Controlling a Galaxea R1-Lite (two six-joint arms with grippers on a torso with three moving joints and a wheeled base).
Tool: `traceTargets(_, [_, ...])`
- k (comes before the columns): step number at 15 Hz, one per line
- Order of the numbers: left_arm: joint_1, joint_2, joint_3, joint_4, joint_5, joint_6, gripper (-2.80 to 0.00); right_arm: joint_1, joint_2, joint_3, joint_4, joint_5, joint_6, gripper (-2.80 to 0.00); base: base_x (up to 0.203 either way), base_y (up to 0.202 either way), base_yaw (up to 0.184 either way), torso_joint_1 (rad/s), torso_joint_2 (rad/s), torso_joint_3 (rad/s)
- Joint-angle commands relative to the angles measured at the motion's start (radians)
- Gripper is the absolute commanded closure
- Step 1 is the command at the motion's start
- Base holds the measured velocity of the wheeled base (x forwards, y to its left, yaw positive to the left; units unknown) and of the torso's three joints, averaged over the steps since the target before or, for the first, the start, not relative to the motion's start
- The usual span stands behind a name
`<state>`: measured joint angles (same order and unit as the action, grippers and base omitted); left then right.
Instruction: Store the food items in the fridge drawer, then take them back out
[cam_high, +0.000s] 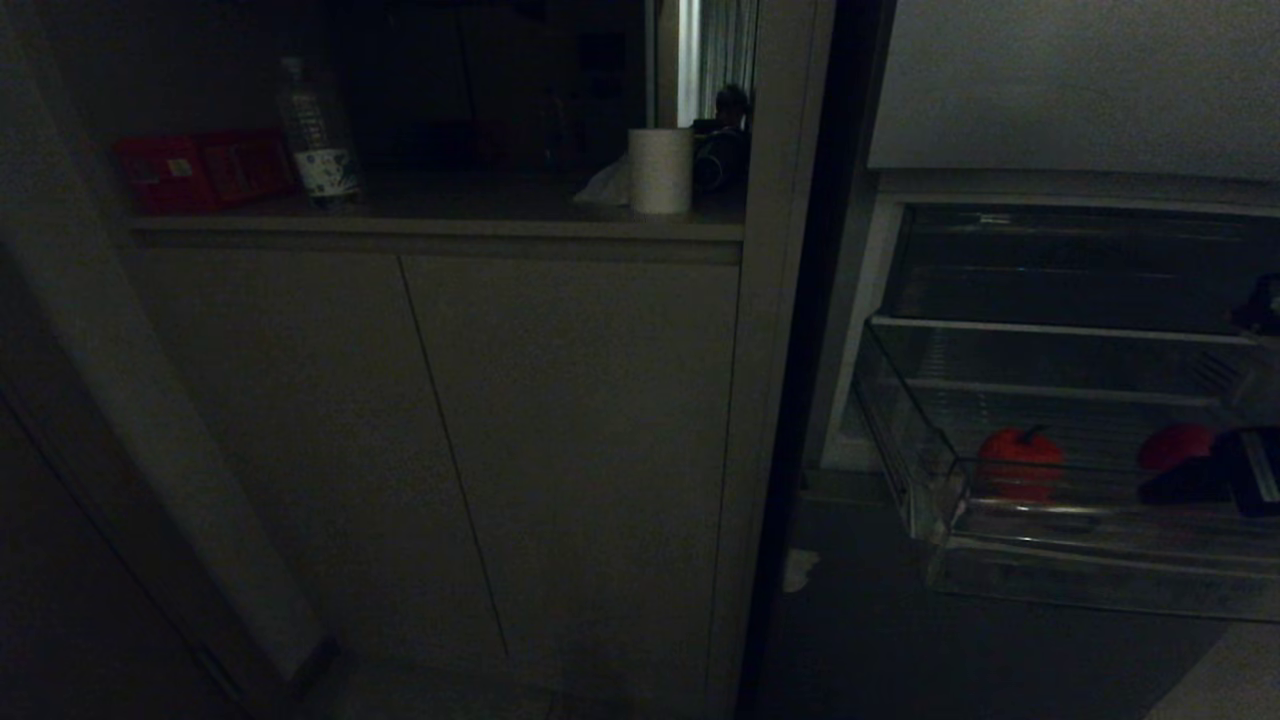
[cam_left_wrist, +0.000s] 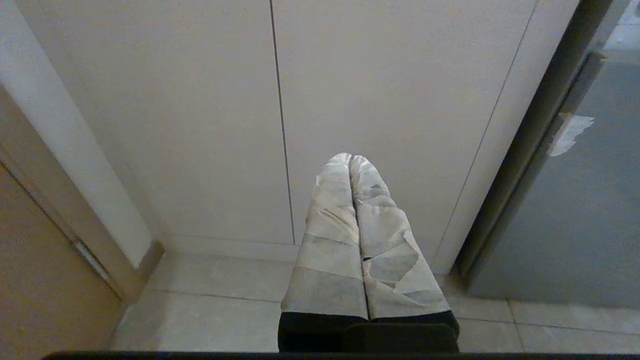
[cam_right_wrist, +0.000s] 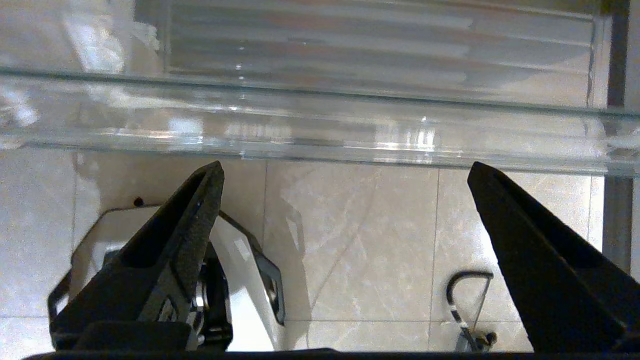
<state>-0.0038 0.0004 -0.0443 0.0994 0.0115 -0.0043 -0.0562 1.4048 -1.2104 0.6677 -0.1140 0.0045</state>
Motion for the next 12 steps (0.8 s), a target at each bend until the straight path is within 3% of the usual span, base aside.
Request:
traceTargets(1, [0.001, 0.001, 0.000, 0.000, 0.001, 0.000, 0.00, 0.000, -0.021, -0.005, -0.012, 0.005, 0.012, -2.80, 0.000, 0.000, 0.000, 0.000, 0.00, 0.000])
traceTargets(4, [0.001, 0.001, 0.000, 0.000, 0.001, 0.000, 0.00, 0.002, -0.073, 0.016, -0.110, 0.060, 0.013, -2.80, 0.000, 0.000, 0.000, 0.000, 0.00, 0.000])
traceTargets(7, [0.001, 0.001, 0.000, 0.000, 0.001, 0.000, 0.00, 0.007, -0.074, 0.004, -0.133, 0.065, 0.010, -2.80, 0.000, 0.000, 0.000, 0.000, 0.00, 0.000])
traceTargets(12, [0.001, 0.001, 0.000, 0.000, 0.001, 0.000, 0.00, 0.021, 0.154, -0.089, -0.205, 0.060, 0.025, -2.80, 0.000, 0.000, 0.000, 0.000, 0.00, 0.000])
